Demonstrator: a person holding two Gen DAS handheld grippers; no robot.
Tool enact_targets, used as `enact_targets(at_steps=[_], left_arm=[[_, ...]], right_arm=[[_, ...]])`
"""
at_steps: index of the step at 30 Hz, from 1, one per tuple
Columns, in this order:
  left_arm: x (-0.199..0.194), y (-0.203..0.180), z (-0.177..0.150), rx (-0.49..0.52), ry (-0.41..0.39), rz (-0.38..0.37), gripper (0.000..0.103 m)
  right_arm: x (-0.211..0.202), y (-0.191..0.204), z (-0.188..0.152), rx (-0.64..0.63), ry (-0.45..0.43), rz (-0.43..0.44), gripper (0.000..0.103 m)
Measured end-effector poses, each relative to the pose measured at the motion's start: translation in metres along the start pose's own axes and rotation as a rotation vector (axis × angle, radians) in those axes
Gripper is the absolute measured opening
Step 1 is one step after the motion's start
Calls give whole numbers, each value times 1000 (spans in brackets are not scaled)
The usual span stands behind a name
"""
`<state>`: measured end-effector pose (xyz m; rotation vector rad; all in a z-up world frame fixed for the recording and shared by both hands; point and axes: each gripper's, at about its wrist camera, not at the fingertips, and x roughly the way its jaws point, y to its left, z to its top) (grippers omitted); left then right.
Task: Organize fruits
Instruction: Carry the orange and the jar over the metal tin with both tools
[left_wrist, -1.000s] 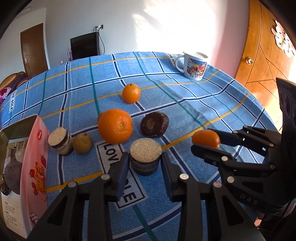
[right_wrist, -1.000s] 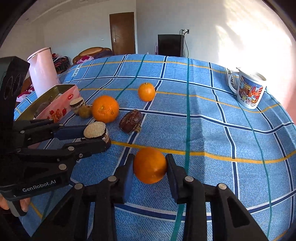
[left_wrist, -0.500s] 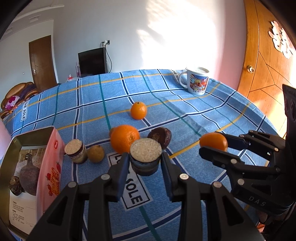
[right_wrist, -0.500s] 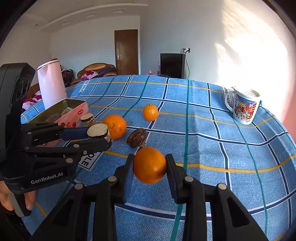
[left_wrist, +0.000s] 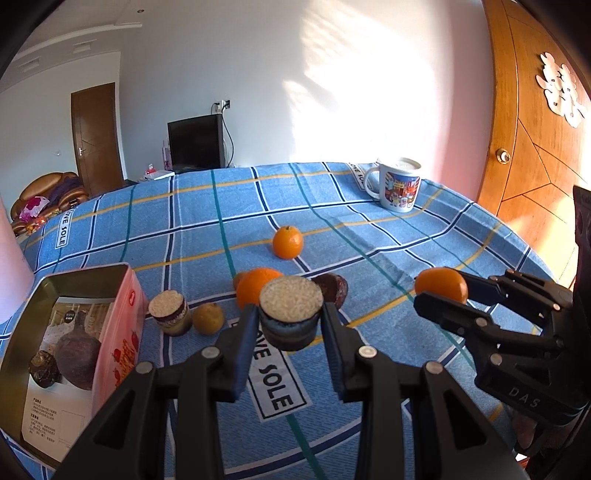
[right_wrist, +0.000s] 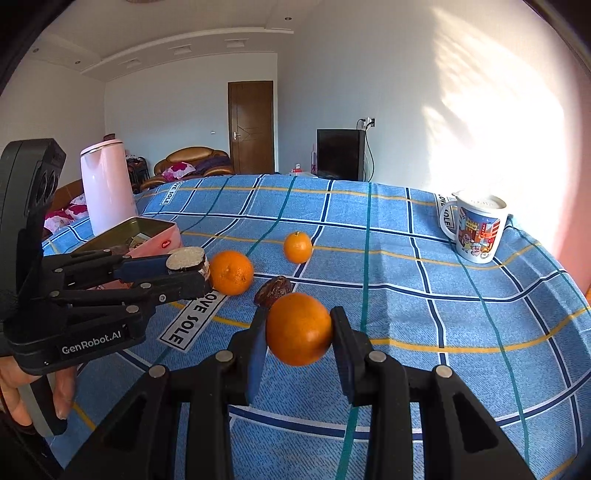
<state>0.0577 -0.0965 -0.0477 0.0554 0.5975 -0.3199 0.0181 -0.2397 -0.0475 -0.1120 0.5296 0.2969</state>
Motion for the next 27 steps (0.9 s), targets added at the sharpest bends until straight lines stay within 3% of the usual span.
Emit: enact_targets(at_steps=[27], left_arm=[[-25,2,-4,-5,-125,50,36]], right_arm=[[-20,0,-3,-3,-114,-14,35]])
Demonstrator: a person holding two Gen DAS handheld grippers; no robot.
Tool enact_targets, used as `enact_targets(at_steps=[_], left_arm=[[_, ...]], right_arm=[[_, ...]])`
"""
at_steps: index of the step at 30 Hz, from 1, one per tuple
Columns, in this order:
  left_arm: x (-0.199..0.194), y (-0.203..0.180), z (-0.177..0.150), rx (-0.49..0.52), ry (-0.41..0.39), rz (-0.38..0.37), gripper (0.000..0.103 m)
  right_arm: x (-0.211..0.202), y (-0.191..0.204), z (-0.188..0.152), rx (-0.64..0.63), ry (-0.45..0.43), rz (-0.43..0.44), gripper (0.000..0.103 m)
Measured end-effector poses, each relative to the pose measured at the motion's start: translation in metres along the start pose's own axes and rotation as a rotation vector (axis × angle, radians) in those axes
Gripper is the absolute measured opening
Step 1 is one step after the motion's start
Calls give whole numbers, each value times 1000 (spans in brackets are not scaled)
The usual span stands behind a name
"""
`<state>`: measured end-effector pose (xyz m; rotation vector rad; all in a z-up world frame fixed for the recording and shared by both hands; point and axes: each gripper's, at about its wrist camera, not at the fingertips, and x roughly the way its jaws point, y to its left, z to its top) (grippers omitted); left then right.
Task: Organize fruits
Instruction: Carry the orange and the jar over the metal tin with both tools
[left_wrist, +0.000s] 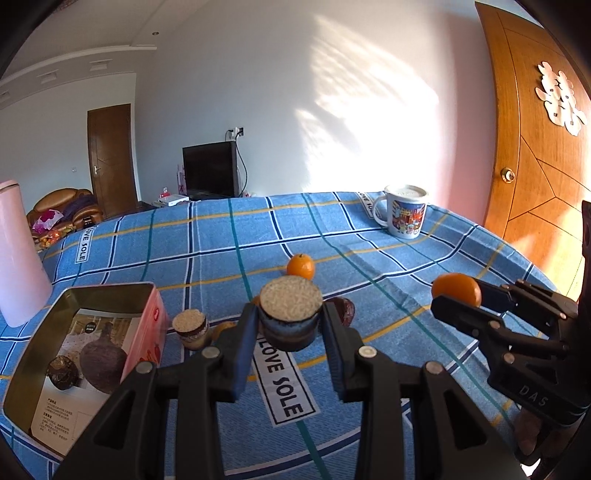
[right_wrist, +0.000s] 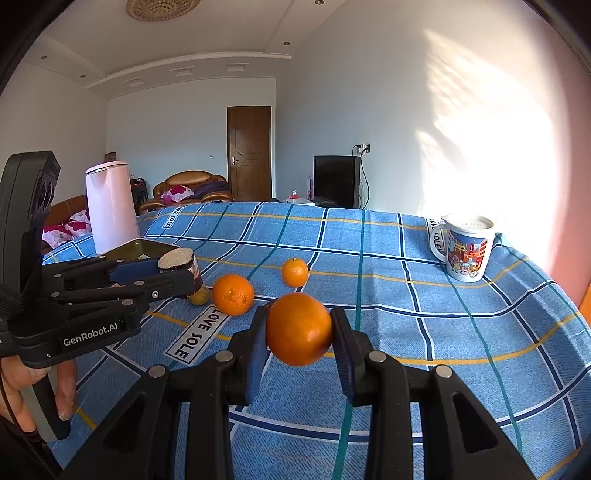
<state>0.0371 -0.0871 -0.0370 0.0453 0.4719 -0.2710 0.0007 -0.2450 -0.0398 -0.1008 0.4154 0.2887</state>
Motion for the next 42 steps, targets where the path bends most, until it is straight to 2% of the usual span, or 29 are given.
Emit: enact_targets(at_steps=[18,27,31,37,42], left_arm=[[-13,-1,1,-2,-70,45,36],[-18,5,0,-19,-76,43,36],[-21,19,-1,-43,-48,58,36],[-36,70,-6,-117,-7,137,36],[-54,121,-15,-165,27,228,36]], right_arm=[[-18,9,-3,-44,-103,-15,35],[-19,15,-2,-76,-101,-40,35],[-14,22,2,-105,-69,-51,35],[-5,43,29,-90,-10,70,35],[11,94,53,-133,24,203,35]])
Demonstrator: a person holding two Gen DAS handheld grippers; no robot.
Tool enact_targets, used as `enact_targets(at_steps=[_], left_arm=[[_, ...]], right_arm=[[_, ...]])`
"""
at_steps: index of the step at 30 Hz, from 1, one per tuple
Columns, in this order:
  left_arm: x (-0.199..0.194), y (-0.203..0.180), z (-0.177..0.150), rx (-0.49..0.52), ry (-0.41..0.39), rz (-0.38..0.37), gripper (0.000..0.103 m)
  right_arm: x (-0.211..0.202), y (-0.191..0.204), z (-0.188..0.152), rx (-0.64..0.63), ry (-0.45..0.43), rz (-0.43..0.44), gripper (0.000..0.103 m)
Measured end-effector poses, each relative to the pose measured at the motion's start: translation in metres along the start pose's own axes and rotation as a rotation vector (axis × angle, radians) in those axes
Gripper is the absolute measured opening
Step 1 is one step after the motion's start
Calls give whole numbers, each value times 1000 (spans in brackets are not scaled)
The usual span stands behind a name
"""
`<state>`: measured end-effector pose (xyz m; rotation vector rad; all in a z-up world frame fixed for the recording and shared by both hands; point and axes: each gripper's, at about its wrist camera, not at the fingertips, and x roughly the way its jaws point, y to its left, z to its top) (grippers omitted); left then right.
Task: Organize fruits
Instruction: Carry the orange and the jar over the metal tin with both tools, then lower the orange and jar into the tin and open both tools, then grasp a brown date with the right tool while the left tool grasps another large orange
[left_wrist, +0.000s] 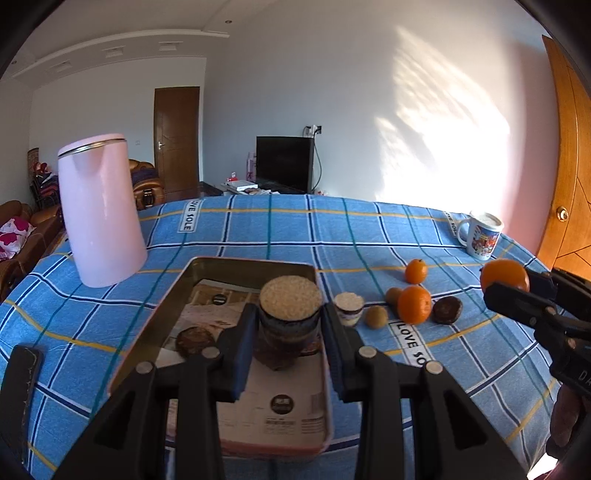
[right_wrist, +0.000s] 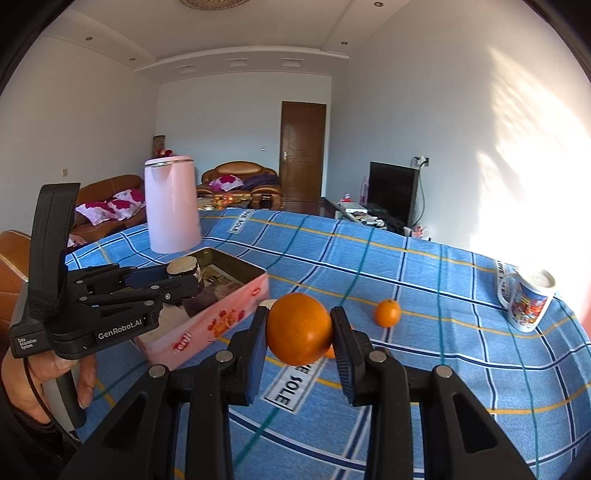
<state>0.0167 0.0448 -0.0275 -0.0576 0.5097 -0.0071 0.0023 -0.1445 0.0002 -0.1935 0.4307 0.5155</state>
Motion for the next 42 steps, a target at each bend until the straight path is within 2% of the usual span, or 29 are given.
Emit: enact_targets(at_steps=[4,8,12,15,21,23,24,25,26,27,28,31,34,37,40,42], left_arm=[[2,34,-5,-34,37,59,36],[8,56,-11,-70,69,70,36],[14,67,-15,-79,89,94,36],[16,78,-17,-112,105,66,36],[22,71,-16,-76,133,78,37],[22,69,-16,-78,131,90,44],[21,68,-16,-79,127,93,52],[19,67,-15,-78,121,93,57],[16,65,-14,-77,113,98,61],[13,63,-12,-79,100,105,72],[9,61,-10,-80,81,107,80],[-1,49,-3,-76,37,91,88],[-2,30,3,-61,19,65,89],[3,3,9,-22,20,23,89],[9,-27,15,32,22,-9,89],[16,-47,18,70,30,-29,89]], right_arm=[[30,45,16,-41,28,125,35],[69,86,18,-83,86,205,35],[97,116,11,-120,138,242,35],[110,121,9,-125,163,247,35],[123,127,4,-155,201,243,36],[127,128,2,-160,239,260,36],[127,130,1,-168,240,260,37],[123,131,1,-176,227,257,43],[118,130,1,-184,214,246,49],[113,128,2,-188,197,226,62],[107,125,2,-188,175,208,67],[89,103,3,-173,137,192,67],[73,66,4,-129,117,119,67],[64,17,1,-52,126,14,67],[61,-28,-6,-1,150,-137,67],[62,-55,-9,59,165,-182,67]])
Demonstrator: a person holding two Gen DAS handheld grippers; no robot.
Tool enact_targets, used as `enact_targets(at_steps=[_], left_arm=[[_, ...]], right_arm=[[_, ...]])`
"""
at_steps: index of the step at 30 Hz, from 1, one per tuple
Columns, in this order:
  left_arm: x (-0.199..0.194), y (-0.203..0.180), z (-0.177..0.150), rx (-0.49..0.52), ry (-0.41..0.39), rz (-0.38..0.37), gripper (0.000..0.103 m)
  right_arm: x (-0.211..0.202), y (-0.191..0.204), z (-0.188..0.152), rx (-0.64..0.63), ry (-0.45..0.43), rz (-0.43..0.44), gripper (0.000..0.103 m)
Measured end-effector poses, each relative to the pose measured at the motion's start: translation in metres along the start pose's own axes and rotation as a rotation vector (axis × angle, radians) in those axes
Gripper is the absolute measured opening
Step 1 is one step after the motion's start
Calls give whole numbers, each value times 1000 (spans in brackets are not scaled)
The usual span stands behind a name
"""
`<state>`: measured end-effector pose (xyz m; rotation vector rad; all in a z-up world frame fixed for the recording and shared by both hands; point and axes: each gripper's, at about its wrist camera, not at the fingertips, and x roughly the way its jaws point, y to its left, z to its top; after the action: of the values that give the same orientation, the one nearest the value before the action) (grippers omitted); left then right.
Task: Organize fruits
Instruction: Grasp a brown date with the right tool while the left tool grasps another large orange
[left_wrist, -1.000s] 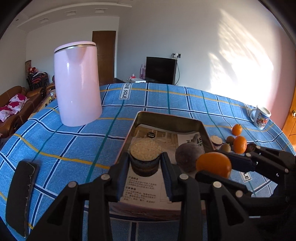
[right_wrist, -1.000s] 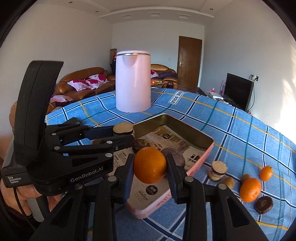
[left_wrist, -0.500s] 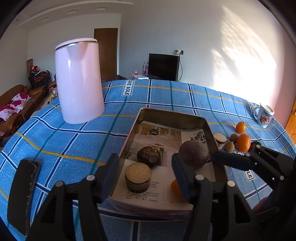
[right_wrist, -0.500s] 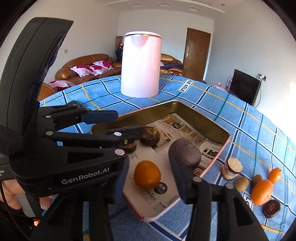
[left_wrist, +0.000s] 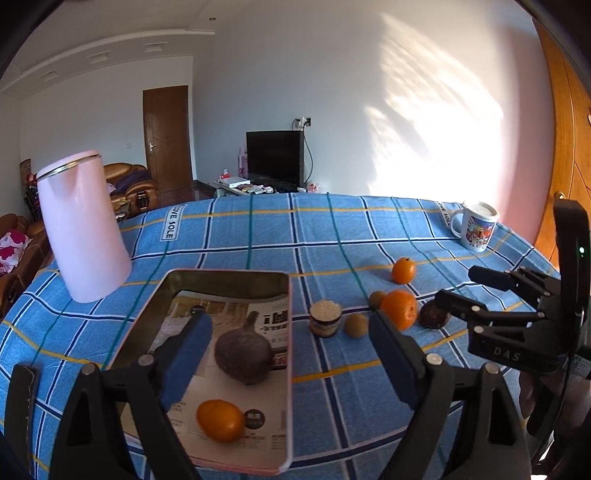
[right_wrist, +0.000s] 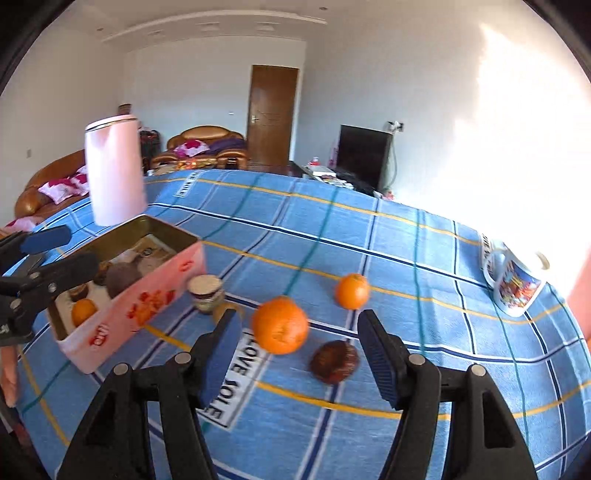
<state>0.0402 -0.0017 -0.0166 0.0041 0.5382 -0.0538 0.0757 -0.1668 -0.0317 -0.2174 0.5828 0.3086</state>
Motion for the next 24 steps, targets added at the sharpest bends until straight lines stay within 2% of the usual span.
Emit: enact_targets(at_steps=[2,5,7,12,15,18,21,24], left_arm=[[10,-18,4,34,16,-14,89],[28,-36,7,71,53,-31,89],[35,-44,8,77,73,-43,89],[47,-54,10,71,97,-73,89],[54,-65,10,91,110,-88,88],[63,-71,9,98,129,-109,82],[73,-76,9,92,153,-124,81],[84,-81,9,93,184,-142,75]], right_arm=[[10,-18,-2,46,37,-30,67],[23,-34,-6,102,82,-27,65],[31,-38,-9,120,116,-9,58],[44,-36,-13,133,173,45,49],[55,-34,-16,136,226,96,34],[49,-37,-16,157,198,110,27],[40,-43,-18,191,156,55,27],[35,-51,-18,227,130,25,27]])
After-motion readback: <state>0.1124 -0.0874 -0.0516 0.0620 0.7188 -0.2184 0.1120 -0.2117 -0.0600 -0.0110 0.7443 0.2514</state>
